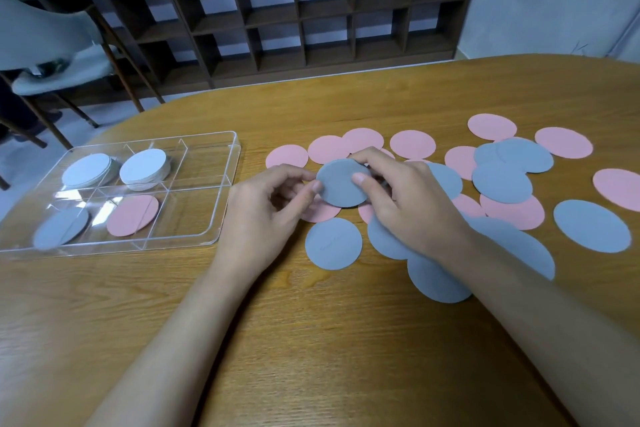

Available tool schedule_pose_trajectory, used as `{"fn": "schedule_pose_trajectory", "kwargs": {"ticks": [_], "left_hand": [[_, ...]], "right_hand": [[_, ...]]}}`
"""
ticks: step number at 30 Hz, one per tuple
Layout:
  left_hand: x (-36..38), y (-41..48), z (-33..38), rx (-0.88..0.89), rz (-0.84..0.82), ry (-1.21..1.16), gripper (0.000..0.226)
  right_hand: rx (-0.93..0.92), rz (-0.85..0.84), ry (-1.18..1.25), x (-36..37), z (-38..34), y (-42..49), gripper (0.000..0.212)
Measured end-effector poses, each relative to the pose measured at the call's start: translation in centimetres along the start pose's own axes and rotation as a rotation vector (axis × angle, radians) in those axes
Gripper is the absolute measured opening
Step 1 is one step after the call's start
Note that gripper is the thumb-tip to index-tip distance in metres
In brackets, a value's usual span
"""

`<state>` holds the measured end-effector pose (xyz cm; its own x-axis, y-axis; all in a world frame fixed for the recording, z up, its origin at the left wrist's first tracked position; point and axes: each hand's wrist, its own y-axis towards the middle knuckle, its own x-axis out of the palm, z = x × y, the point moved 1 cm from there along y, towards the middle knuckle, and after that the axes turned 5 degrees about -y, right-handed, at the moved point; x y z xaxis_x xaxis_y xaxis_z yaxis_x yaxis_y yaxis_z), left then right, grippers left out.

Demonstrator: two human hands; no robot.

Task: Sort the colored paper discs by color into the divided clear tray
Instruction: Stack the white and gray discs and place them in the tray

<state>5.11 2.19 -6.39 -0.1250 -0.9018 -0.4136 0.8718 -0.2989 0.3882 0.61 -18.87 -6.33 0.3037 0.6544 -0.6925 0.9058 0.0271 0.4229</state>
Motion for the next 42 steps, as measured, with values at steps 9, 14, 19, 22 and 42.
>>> {"fn": "schedule_pose_trajectory", "kwargs": {"ticks": [9, 14, 19, 22, 42], "left_hand": [[0.0, -0.5, 0.1, 0.053, -0.438, 0.139, 0.048], [-0.1, -0.3, 0.0, 0.040, -0.494, 0.138, 0.066], [-0.1, -0.2, -0.1, -0.002, -0.494, 0.112, 0.052], [-0.3, 0.2, -0.2, -0.004, -0.430, 0.080, 0.034], [-0.4, 0.5, -0.2, -0.219, -0.197, -0.561, 0.011]], "right_hand": [[0.107, 0.071, -0.015, -0.7, 1.3, 0.1, 0.015], [0.112, 0.048, -0.017, -0.5, 1.2, 0.1, 0.015], [0.110, 0.036, -0.004, -0.5, 1.1, 0.1, 0.016], [0.097, 0.034, 0.000, -0.5, 0.9, 0.1, 0.017], [0.141, -0.013, 0.219, -0.6, 0.1, -0.2, 0.025]]}}
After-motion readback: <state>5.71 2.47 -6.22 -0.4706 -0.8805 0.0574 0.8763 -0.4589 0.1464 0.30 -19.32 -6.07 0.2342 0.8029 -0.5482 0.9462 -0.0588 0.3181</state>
